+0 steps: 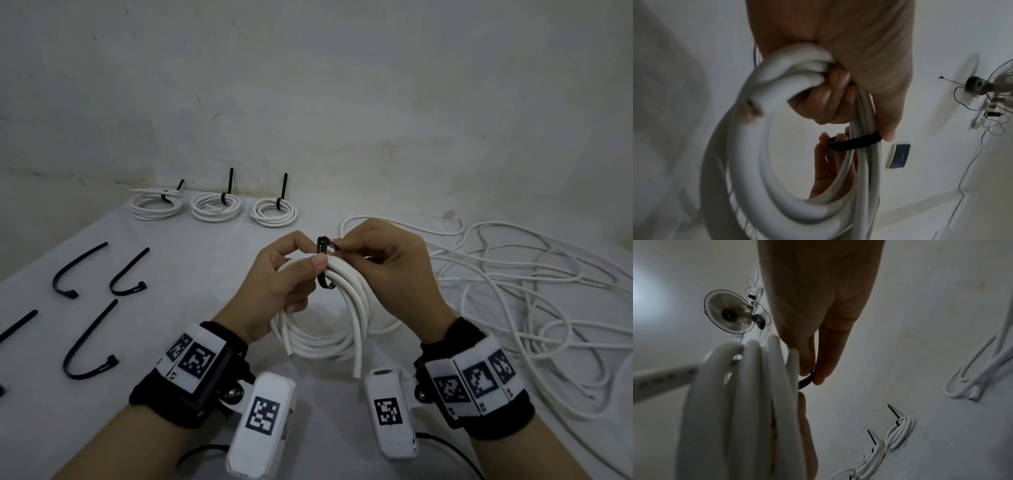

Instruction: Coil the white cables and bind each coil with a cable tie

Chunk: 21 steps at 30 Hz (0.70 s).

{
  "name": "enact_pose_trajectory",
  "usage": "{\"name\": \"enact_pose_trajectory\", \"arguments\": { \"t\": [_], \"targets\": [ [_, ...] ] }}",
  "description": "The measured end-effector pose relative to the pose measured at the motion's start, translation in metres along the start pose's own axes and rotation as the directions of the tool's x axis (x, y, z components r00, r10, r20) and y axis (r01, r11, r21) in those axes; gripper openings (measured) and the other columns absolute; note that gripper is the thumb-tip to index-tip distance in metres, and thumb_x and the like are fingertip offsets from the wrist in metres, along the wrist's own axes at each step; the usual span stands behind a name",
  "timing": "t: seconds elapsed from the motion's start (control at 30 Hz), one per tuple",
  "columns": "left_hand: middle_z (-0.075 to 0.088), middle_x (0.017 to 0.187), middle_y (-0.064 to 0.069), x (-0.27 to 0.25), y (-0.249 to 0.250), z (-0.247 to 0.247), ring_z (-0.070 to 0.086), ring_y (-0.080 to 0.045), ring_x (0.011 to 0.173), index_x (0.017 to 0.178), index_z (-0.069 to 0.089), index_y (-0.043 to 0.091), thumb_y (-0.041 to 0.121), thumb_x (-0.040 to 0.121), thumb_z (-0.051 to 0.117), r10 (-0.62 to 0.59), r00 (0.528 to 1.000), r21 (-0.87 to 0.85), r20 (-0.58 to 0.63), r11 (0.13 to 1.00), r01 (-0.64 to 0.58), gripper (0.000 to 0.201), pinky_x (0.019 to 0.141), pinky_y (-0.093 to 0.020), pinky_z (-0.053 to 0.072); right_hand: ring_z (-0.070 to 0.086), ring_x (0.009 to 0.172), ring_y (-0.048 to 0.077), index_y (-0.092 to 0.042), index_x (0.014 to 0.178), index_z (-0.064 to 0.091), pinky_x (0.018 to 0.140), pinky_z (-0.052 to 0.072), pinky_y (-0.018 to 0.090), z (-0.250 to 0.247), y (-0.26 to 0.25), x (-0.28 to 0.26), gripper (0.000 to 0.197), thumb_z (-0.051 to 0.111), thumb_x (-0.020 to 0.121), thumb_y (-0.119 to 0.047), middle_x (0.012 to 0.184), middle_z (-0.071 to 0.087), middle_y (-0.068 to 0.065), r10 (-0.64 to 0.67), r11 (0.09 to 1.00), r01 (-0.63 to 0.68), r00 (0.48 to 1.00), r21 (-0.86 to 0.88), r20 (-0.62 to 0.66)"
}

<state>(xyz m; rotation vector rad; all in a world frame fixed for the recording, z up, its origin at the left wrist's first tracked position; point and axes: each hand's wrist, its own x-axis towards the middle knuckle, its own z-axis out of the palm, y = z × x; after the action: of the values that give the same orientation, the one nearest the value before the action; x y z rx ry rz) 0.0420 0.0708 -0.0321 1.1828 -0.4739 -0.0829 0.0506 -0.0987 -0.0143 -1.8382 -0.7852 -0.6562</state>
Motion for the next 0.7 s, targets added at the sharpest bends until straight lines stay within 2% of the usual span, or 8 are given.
{"name": "enact_pose_trajectory", "arguments": {
  "t": [0.13,0.23,0.33,0.4,0.47,0.53,0.6,0.7],
  "targets": [
    [0.030,0.060,-0.003,-0.0002,-0.0010,0.0006,0.023,-0.003,0.034,0.063,0.058,0.024,0.031,0.063,0.069,-0.024,1.000,0.011,0.010,1.000,0.024,0.013,0.036,-0.011,0.025,0.064,0.071,0.011,-0.020,0.091,0.071,0.062,0.053,0.023,0.0007,-0.0003,0.0001,0.024,0.073,0.077,-0.001,0.077,0.065,-0.010,-0.038,0.999,0.038,0.999,-0.018,-0.002],
    [0.032,0.049,0.002,-0.0004,-0.0020,0.0006,0.024,-0.002,0.035,0.071,0.050,0.014,0.031,0.063,0.068,-0.059,0.998,0.004,0.014,0.998,0.059,0.027,0.035,-0.011,0.025,0.064,0.071,0.012,-0.021,0.091,0.070,0.062,0.054,0.026,0.0003,-0.0006,-0.0004,0.021,0.071,0.077,-0.005,0.078,0.065,-0.007,-0.057,0.998,0.057,0.998,-0.031,0.007],
    [0.040,0.044,0.010,-0.0002,-0.0004,0.0028,0.026,0.000,0.034,0.061,0.055,0.020,0.030,0.068,0.066,-0.064,0.997,-0.003,0.033,0.998,0.064,0.016,0.034,-0.012,0.024,0.063,0.072,0.012,-0.022,0.091,0.069,0.062,0.054,0.023,-0.0002,-0.0011,0.0001,0.024,0.069,0.078,-0.001,0.077,0.064,-0.008,-0.086,0.995,0.087,0.996,-0.058,0.015],
    [0.043,0.042,0.010,0.0000,0.0004,0.0039,0.025,0.000,0.033,0.054,0.056,0.024,0.023,0.076,0.062,-0.070,0.997,0.005,0.029,0.998,0.070,0.022,0.034,-0.012,0.023,0.063,0.071,0.012,-0.022,0.091,0.070,0.062,0.052,0.021,0.0000,-0.0010,0.0005,0.026,0.069,0.078,0.000,0.076,0.064,-0.005,-0.103,0.992,0.103,0.995,-0.075,0.013],
    [0.045,0.042,0.010,-0.0006,0.0010,0.0051,0.025,0.000,0.034,0.051,0.055,0.026,0.022,0.078,0.056,-0.078,0.997,0.017,0.025,0.997,0.078,0.027,0.035,-0.012,0.021,0.063,0.070,0.012,-0.018,0.090,0.072,0.062,0.050,0.018,-0.0002,-0.0003,0.0003,0.024,0.069,0.077,0.002,0.076,0.065,-0.002,-0.113,0.989,0.114,0.993,-0.096,0.013],
    [0.045,0.043,0.010,-0.0015,0.0013,0.0056,0.026,0.000,0.035,0.051,0.054,0.025,0.023,0.076,0.059,-0.090,0.995,0.029,0.031,0.996,0.089,0.026,0.036,-0.013,0.020,0.063,0.070,0.010,-0.011,0.087,0.075,0.063,0.047,0.014,-0.0001,0.0004,0.0001,0.018,0.069,0.077,0.003,0.077,0.066,-0.002,-0.123,0.986,0.125,0.992,-0.110,0.024],
    [0.045,0.045,0.010,-0.0018,0.0003,0.0056,0.026,-0.002,0.036,0.058,0.053,0.019,0.024,0.075,0.060,-0.105,0.994,0.059,0.024,0.993,0.104,0.019,0.037,-0.014,0.020,0.063,0.071,0.008,-0.005,0.087,0.075,0.064,0.045,0.012,0.0003,-0.0009,0.0001,0.013,0.069,0.078,0.003,0.078,0.066,-0.003,-0.139,0.983,0.142,0.990,-0.118,0.035],
    [0.042,0.047,0.006,-0.0017,-0.0009,0.0045,0.024,-0.004,0.038,0.065,0.048,0.013,0.033,0.066,0.067,-0.111,0.994,0.088,0.012,0.990,0.110,0.028,0.039,-0.015,0.019,0.065,0.073,0.005,-0.004,0.090,0.075,0.067,0.047,0.012,0.0015,-0.0042,-0.0013,0.014,0.069,0.079,0.002,0.079,0.069,-0.004,-0.128,0.987,0.129,0.992,-0.092,0.023]
  ]
}}
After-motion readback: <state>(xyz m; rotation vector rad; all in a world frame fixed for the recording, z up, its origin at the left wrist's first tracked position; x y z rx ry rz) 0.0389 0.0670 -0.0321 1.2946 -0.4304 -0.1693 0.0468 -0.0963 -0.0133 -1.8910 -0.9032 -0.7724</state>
